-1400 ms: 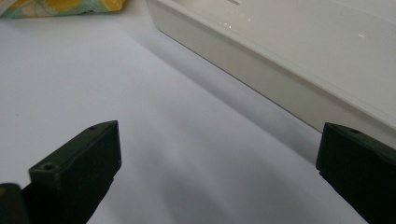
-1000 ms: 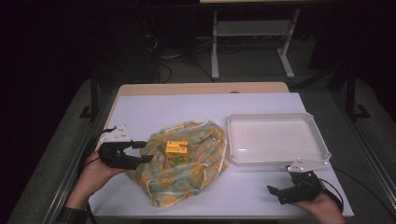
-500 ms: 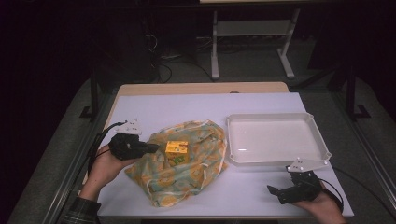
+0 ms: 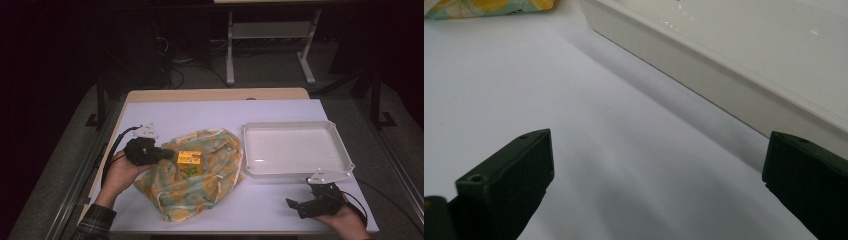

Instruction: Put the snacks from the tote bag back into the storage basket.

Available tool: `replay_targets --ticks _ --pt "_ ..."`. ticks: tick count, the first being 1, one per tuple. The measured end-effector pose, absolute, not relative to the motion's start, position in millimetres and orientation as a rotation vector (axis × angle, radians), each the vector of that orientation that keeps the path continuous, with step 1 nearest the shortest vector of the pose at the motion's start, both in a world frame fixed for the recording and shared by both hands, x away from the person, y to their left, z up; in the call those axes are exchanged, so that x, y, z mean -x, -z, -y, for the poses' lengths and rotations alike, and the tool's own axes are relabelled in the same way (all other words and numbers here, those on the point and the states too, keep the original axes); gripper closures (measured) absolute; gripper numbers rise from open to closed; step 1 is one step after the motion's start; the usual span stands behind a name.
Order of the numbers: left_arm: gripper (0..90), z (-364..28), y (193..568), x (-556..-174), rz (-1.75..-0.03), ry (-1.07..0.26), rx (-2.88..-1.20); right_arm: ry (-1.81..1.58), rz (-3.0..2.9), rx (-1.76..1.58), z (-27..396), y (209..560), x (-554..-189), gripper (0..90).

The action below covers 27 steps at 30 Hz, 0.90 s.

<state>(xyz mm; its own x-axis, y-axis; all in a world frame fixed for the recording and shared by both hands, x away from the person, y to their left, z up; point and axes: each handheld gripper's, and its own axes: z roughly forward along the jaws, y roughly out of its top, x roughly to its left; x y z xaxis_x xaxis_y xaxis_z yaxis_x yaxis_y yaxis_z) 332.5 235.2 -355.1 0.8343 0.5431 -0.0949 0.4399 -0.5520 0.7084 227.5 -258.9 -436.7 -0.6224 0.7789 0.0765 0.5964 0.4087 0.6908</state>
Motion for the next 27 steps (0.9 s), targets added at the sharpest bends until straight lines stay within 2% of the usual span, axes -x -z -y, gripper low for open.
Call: replay_targets --ticks 13,27 --pt "89.9 -217.9 361.9 -353.6 -0.698 -0.184 -2.248 -1.012 -2.417 -1.220 259.2 437.1 -227.0 0.0" --pt "89.9 -215.3 364.0 -351.1 -0.661 -0.177 -2.305 -1.013 -2.414 -1.225 259.8 436.9 -226.5 0.0"
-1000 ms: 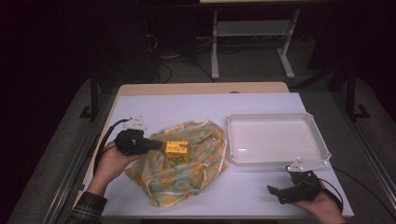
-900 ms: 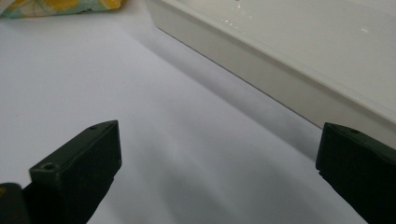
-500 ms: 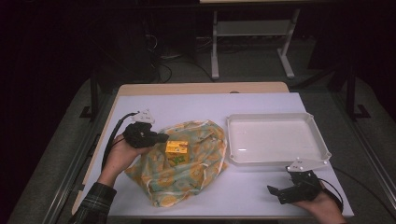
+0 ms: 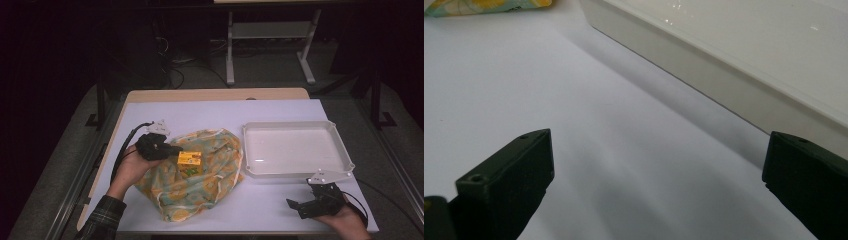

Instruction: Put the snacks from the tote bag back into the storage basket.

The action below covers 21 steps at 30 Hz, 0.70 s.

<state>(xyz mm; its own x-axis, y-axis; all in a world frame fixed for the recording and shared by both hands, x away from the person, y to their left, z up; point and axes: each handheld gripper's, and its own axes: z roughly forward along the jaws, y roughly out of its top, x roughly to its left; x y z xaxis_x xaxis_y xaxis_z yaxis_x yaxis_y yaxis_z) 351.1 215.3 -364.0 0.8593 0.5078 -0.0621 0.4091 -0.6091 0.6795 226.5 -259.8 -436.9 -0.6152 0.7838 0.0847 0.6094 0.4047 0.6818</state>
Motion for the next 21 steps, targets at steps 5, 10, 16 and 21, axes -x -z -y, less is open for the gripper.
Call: replay_targets --ticks 5,10,16,21 --pt "89.9 -213.8 364.4 -347.3 -0.656 -0.168 -2.318 -1.014 -2.414 -1.227 260.1 436.7 -226.5 0.0" --pt "89.9 -212.7 364.4 -346.5 -0.658 -0.176 -2.319 -1.013 -2.415 -1.223 260.1 436.9 -226.8 0.0" --pt "89.8 -214.5 366.3 -354.1 -0.664 -0.192 -2.299 -1.009 -2.416 -1.224 259.6 437.0 -227.1 0.0" --pt "89.9 -213.3 368.7 -359.6 -0.655 -0.189 -2.272 -1.012 -2.417 -1.232 259.2 437.6 -227.5 0.0"
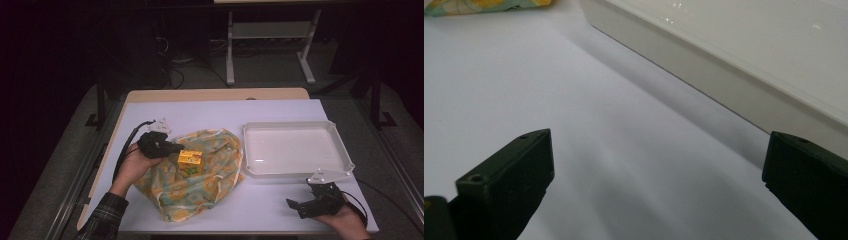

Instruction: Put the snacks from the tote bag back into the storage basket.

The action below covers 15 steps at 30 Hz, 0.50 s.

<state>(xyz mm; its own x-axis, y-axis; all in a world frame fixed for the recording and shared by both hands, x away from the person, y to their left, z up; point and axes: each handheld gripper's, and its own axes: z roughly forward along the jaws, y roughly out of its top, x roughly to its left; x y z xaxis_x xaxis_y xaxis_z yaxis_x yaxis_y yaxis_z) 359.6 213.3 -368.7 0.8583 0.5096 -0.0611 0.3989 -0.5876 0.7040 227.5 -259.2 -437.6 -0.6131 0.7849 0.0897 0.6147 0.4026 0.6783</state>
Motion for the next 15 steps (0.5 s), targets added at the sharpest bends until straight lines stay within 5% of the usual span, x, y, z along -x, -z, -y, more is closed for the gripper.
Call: replay_targets --ticks 15 --pt "89.9 -197.8 374.3 -369.3 -0.617 -0.185 -2.303 -1.006 -2.417 -1.239 260.8 439.0 -228.5 0.0"
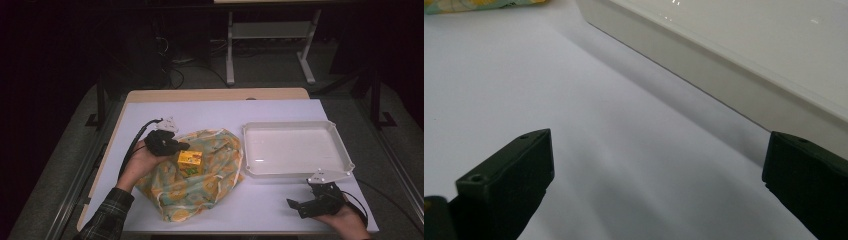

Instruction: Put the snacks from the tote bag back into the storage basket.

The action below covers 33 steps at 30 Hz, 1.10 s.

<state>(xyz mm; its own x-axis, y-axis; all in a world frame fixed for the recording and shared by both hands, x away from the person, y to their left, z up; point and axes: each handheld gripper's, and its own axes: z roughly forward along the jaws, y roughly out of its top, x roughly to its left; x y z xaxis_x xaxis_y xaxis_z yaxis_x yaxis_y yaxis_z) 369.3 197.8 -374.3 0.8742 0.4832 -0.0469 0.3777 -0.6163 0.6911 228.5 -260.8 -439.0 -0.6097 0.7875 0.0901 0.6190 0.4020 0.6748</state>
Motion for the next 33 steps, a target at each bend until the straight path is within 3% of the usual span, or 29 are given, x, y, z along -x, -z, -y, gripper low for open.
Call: replay_targets --ticks 33 --pt "89.9 -219.0 374.5 -322.4 -0.658 -0.127 -2.396 -1.002 -2.432 -1.237 259.2 439.1 -230.3 0.0"
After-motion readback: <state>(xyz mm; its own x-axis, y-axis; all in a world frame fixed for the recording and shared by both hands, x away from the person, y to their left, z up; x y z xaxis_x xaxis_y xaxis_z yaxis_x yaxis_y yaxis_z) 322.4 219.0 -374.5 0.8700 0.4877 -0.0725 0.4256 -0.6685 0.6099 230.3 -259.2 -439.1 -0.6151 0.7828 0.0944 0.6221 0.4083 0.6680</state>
